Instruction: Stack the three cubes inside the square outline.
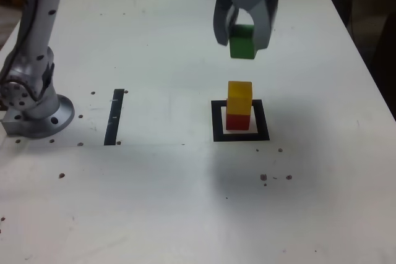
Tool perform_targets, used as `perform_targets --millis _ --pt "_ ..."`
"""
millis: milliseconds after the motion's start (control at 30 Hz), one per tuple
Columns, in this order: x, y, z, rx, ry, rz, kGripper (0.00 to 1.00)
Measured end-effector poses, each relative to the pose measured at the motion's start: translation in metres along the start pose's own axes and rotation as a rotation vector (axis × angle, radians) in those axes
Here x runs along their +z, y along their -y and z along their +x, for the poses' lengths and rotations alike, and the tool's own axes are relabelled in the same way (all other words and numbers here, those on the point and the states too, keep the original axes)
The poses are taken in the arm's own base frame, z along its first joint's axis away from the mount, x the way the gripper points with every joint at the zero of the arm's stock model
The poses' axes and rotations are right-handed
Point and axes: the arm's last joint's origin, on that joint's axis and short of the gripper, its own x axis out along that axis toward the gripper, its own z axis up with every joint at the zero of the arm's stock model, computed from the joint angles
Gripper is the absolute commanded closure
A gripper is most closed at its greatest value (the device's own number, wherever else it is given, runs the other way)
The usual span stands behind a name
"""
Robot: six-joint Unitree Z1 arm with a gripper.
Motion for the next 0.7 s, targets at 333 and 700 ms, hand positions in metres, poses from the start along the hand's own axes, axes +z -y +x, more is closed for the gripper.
perform_targets --millis 333,700 --pt "-0.005 0.034 0.005 -0.032 -0.044 -0.235 1.00" --pt "0.003 0.049 0.009 -0.029 -0.057 -0.254 1.00"
